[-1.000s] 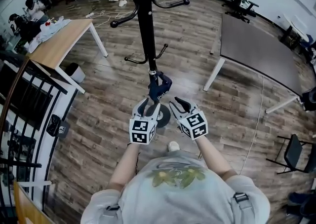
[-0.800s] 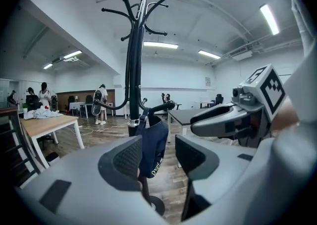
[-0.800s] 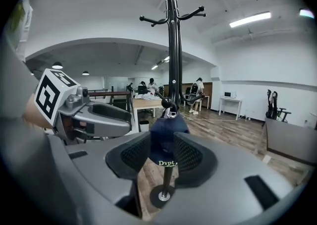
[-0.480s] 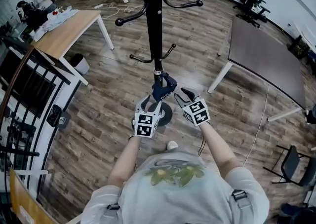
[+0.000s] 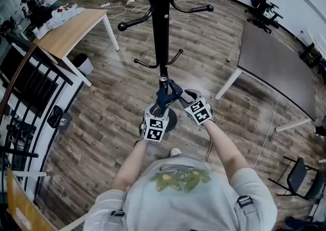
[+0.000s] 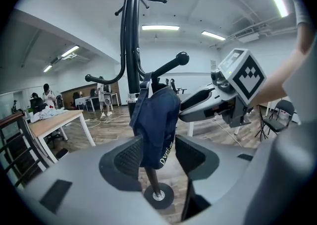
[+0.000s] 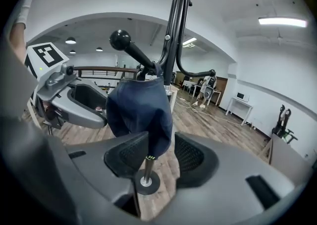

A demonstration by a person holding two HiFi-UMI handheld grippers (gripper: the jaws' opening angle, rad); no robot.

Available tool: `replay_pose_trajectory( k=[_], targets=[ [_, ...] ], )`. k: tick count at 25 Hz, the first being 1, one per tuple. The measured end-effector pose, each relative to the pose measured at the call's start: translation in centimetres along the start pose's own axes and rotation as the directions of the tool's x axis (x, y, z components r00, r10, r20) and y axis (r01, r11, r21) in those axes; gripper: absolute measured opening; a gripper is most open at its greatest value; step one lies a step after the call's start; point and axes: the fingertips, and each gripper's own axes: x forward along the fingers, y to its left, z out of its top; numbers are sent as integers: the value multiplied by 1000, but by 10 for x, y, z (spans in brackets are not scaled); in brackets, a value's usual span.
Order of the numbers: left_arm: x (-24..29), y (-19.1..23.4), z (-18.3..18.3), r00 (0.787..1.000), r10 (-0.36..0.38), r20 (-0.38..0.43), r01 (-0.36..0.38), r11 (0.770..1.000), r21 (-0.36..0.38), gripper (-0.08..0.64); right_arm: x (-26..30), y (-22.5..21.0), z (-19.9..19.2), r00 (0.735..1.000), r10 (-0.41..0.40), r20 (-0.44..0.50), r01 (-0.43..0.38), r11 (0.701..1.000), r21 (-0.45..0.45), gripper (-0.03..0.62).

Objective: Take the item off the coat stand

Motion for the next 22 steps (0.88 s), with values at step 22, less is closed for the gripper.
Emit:
replay_pose_trajectory(
  k=[22],
  targets=[
    [6, 25, -8, 994, 107, 2, -107, 993, -40, 51, 5, 3, -2, 997, 75, -4, -75, 995, 60, 21]
  ],
)
